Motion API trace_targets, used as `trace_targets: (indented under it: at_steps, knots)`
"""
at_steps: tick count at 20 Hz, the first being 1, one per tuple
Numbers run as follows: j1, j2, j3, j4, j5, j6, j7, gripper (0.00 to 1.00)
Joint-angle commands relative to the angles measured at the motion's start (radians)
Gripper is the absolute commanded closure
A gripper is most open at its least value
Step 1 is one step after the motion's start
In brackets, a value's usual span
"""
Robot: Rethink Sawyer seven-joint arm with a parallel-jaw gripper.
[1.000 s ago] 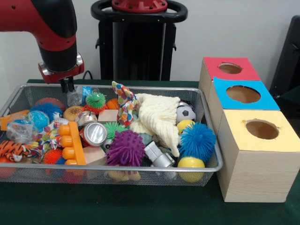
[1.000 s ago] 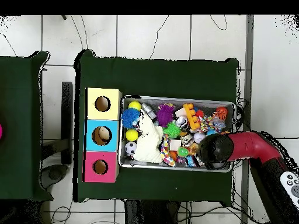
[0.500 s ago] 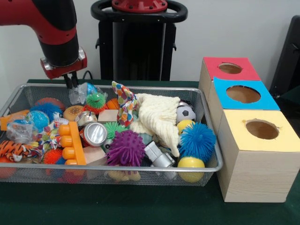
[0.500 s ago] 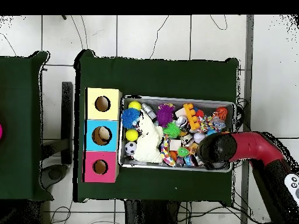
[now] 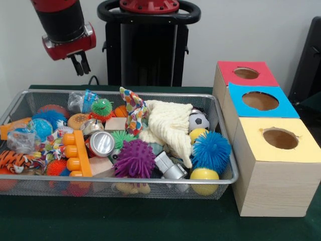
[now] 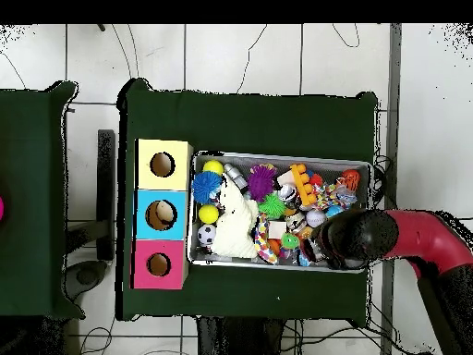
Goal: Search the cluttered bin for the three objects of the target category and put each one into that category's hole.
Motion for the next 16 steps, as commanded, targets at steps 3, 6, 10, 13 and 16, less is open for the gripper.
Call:
trace_targets:
  at_steps: [3,6,10,13,16]
  knots:
    - [0.009,-0.097,0.079,0.059,0.036,0.034,-0.199,1.00]
    - [0.015,-0.096,0.074,0.058,0.025,0.020,-0.188,1.00]
    - [0.035,-0.094,0.045,0.049,-0.027,-0.029,-0.152,1.00]
    - [0.061,-0.060,0.003,0.041,-0.085,-0.048,-0.117,1.00]
    - [0.093,-0.004,-0.035,0.016,-0.132,-0.031,-0.100,1.00]
